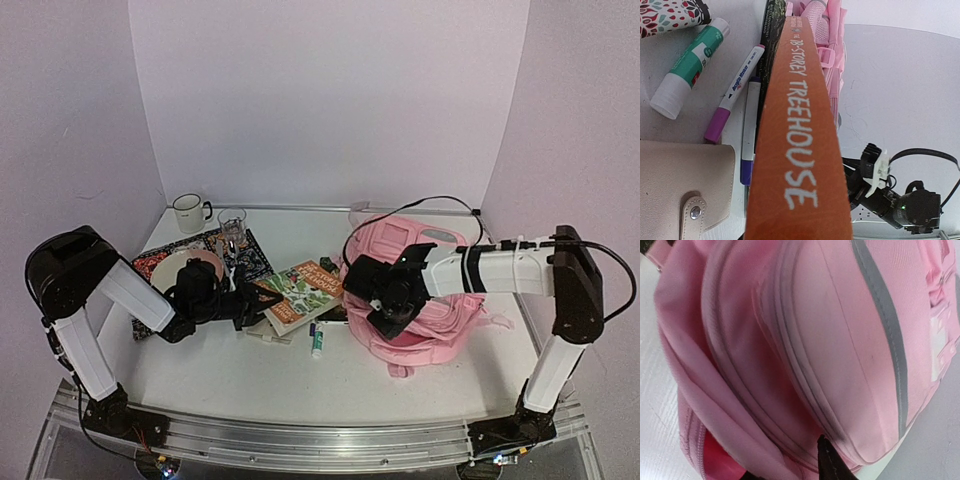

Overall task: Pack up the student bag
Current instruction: Pick up the largest pocket of the bag from the student bag, then place the book in the largest pocket of the bag.

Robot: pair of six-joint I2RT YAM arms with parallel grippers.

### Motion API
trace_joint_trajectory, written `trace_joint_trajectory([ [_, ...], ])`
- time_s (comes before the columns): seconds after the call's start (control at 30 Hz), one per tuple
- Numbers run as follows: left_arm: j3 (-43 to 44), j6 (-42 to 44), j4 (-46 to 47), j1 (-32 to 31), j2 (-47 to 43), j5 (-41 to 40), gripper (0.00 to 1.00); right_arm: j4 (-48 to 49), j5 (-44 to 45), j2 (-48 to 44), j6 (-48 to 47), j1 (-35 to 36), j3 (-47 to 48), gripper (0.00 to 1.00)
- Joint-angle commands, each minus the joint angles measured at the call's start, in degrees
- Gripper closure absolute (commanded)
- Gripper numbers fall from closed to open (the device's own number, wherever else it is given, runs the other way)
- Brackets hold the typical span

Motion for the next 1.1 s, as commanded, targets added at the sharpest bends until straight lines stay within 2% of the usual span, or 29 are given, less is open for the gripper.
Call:
trace_joint_trajectory([
  [0.0,1.8,1.9,3.3,0.2,-4.7,-0.9,1.0,-1.8,5.1,1.0,-1.2,0.0,8.6,0.89],
  [0.03,1.8,2.0,2.9,0.3,-5.0,-1.0,1.0,-1.8,5.1,1.3,-1.5,0.0,9.9,0.95],
  [0.1,1.8,2.2,2.2,0.7,-5.7,-1.2,1.0,-1.8,5.4,2.2,-2.0,0.0,13.1,1.0],
  [0.3,2.1,3.8,-2.5,2.5,-9.1,-2.5,1.0,-1.0,6.2,4.8,-2.2,0.0,20.5,1.0],
  [0.47,3.8,7.9,-11.2,2.8,-14.7,-5.3,1.0,0.1,6.7,6.4,-1.6,0.0,24.9,1.0],
  [0.67,2.5,7.0,-13.9,2.6,-21.3,-5.2,1.0,0.3,7.6,5.1,-0.4,-0.1,29.1,1.0],
  [0.9,2.5,5.3,-13.7,-2.3,-23.1,-4.6,1.0,1.5,5.2,3.8,0.2,-0.1,31.2,1.0],
  [1.07,5.5,5.2,-13.8,-6.3,-19.6,-5.7,1.0,3.8,2.9,1.5,0.6,-0.1,30.2,1.0],
])
